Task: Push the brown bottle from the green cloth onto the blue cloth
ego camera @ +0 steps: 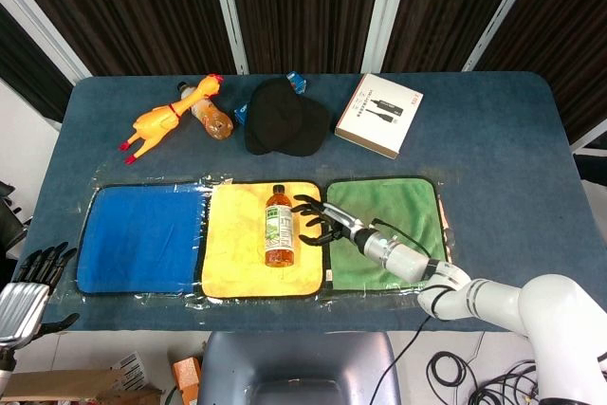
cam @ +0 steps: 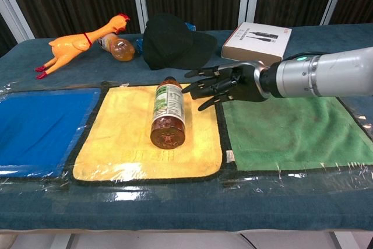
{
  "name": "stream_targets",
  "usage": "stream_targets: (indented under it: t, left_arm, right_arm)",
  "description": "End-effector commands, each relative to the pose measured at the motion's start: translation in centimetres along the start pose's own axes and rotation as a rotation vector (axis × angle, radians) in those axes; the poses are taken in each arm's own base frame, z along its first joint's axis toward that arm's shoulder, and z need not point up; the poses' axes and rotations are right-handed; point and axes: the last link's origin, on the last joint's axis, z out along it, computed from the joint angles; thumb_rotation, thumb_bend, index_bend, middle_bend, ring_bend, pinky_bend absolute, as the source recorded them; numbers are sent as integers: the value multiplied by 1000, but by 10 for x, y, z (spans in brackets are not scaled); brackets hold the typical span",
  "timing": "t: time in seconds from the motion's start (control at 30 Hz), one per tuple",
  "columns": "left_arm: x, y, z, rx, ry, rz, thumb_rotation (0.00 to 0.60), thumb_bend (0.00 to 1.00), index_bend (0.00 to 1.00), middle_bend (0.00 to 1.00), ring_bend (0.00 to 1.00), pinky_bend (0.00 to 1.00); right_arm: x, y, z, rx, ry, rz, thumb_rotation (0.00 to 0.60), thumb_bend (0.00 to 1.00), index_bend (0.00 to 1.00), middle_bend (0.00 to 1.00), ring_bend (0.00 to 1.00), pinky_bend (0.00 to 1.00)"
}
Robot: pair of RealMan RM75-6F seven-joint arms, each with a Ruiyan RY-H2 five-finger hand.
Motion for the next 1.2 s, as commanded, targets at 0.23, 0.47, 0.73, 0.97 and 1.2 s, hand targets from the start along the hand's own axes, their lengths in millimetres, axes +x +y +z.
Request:
stream_targets:
  t: [0.23, 0.47, 0.73, 0.97, 1.2]
  left_arm:
    - [3, -4, -4, 12, 12, -1, 600, 32, 0, 0, 0, 83]
    - [5, -7, -5, 19, 13, -3, 600, 32, 0, 0, 0, 83]
    - [6, -10, -9, 34, 13, -3, 600, 32, 0, 0, 0, 83]
    - [9, -13, -11, 46, 21, -7, 600, 32, 0, 0, 0, 83]
    - [10, -18, -12, 62, 20, -12, 600, 32, 0, 0, 0, 83]
  right_arm:
    - [-26, -11, 22, 2, -34, -13, 600, 321, 0, 140, 81, 194]
    - [-40, -24, 38, 20, -38, -9, 600, 321, 0, 140, 80, 192]
    - [-62, -41, 65, 30, -46, -33, 600, 321, 0, 139, 80, 168]
    - [-83, -54, 83, 45, -57, -67, 600, 321, 0, 139, 80, 162]
    - [-101, -69, 97, 69, -62, -85, 600, 321, 0, 134, 81, 158]
